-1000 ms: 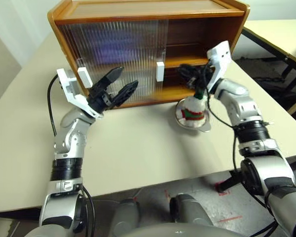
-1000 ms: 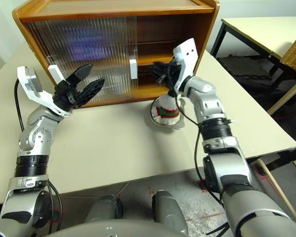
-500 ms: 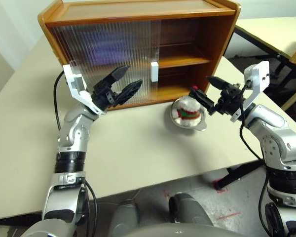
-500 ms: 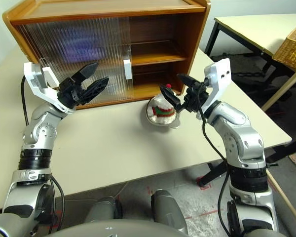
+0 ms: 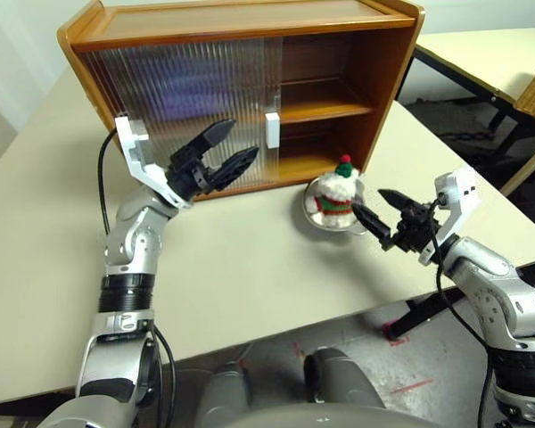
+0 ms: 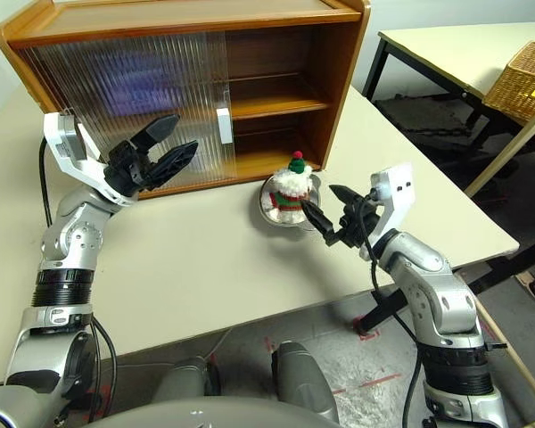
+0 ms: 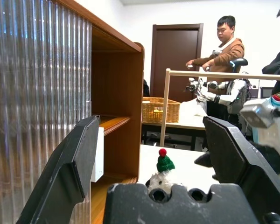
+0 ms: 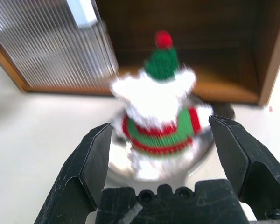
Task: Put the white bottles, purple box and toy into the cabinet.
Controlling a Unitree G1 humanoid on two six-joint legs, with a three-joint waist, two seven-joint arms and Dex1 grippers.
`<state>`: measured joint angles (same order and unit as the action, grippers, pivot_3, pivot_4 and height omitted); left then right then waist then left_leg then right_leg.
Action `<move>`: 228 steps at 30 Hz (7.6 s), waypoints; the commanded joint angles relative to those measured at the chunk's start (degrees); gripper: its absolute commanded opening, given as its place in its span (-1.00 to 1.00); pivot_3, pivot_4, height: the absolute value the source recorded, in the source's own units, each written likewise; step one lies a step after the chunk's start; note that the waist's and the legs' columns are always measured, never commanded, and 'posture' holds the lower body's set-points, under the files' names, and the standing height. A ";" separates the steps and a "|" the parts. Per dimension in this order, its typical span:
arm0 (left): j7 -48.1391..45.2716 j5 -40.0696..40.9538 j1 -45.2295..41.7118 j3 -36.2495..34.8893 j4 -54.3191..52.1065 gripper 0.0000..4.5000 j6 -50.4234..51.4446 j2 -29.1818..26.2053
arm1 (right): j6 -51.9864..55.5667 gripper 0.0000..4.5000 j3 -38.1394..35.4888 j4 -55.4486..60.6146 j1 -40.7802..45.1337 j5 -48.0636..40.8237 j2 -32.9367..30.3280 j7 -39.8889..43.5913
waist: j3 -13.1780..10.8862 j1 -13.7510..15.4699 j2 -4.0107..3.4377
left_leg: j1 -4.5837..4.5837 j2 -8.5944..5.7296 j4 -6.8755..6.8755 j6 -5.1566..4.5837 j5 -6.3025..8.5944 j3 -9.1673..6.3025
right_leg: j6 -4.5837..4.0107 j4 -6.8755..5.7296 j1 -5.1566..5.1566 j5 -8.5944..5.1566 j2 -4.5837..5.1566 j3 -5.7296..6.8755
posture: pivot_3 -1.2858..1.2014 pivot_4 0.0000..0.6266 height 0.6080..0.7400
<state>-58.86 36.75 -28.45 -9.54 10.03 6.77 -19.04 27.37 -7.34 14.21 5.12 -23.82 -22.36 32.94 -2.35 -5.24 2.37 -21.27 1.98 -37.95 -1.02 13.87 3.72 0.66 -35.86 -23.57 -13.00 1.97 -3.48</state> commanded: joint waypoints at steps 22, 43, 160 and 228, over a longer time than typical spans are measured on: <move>3.25 -0.90 4.01 -0.25 -6.63 1.00 1.23 -1.35 | -9.03 0.99 3.37 -16.34 8.90 3.62 3.30 1.80 | 0.00 1.77 0.01 | 0.02 0.01 0.00 -0.02 -0.01 -0.05 | 0.02 -0.02 0.01 0.01 -0.01 -0.01 | 0.07 -1.00 1.00; 3.54 -0.92 3.60 0.10 -5.83 1.00 0.73 -0.72 | -9.78 -0.57 2.53 -16.79 10.64 2.79 2.03 3.07 | -0.01 3.09 0.00 | 0.00 0.01 0.00 -0.03 -0.02 -0.01 | 0.01 0.00 0.00 0.00 -0.01 0.00 | 0.04 -1.00 1.00; 11.63 0.13 13.93 1.98 -18.44 1.00 2.07 2.24 | -44.50 1.00 -1.79 -84.34 66.28 21.94 -0.31 1.03 | -0.07 6.17 -0.11 | -0.12 0.00 0.36 -0.12 -0.04 -0.01 | -0.39 0.01 -0.24 -0.07 0.06 0.02 | 0.13 -1.00 1.00; 8.98 0.61 11.46 0.57 -16.60 1.00 3.87 -0.74 | 24.64 1.00 -17.76 -10.11 -3.78 -69.58 12.80 -38.81 | -0.09 3.28 -0.16 | -0.04 0.40 0.57 -0.09 -0.03 0.04 | -0.63 0.27 0.13 -0.48 -0.02 -0.05 | 0.11 -1.00 1.00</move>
<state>-49.96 37.06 -17.21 -8.72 -5.94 10.09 -19.18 53.24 -25.41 3.02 0.97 -92.43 -9.65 -4.77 -2.44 -1.96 2.21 -21.30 2.37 -37.35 -1.12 13.84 3.77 0.04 -35.56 -23.44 -13.47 1.94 -3.53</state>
